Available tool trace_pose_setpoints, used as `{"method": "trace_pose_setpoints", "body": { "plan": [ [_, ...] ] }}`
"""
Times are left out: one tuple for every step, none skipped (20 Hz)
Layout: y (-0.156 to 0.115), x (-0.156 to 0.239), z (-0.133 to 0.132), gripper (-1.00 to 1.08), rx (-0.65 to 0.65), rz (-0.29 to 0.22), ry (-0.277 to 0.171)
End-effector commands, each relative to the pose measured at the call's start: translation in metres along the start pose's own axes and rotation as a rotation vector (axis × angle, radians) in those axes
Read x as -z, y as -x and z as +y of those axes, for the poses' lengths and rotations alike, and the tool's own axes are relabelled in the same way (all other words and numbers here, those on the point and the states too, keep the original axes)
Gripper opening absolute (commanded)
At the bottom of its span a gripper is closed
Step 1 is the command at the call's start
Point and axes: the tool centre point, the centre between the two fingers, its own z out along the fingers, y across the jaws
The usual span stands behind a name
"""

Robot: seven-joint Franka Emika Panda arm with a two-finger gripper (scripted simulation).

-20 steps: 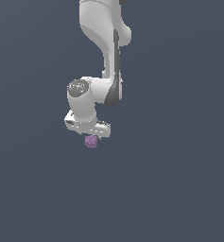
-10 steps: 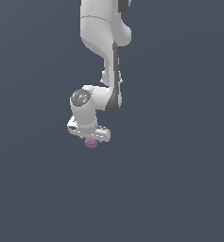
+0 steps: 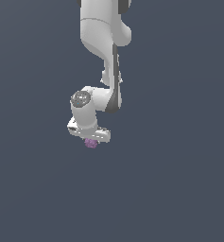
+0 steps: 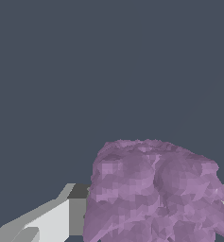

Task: Pick up the object and move it to a goal position.

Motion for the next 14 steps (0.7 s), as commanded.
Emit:
{"method": "trace_pose_setpoints", "body": {
  "plan": [
    [0.000, -0.001, 0.000, -1.00, 0.000, -0.001, 0.000],
    [0.000, -0.001, 0.000, -1.00, 0.000, -0.001, 0.000],
    [0.000, -0.001, 0.000, -1.00, 0.000, -0.001, 0.000],
    [0.000, 0.000, 0.000, -1.00, 0.000, 0.000, 0.000],
    [0.000, 0.000, 0.000, -1.00, 0.000, 0.000, 0.000],
    [0.000, 0.001, -0.001, -1.00, 0.000, 0.000, 0.000],
    [0.000, 0.002, -0.003, -1.00, 0.000, 0.000, 0.000],
    [0.001, 0.004, -0.006, -1.00, 0.000, 0.000, 0.000],
    [0.001, 0.006, -0.009, -1.00, 0.000, 0.000, 0.000],
    [0.001, 0.008, -0.013, -1.00, 0.000, 0.000, 0.000],
    [0.002, 0.012, -0.018, -1.00, 0.000, 0.000, 0.000],
    [0.002, 0.015, -0.023, -1.00, 0.000, 0.000, 0.000],
    [0.003, 0.019, -0.029, -1.00, 0.000, 0.000, 0.000],
    [0.003, 0.024, -0.036, -1.00, 0.000, 0.000, 0.000]
  ]
}}
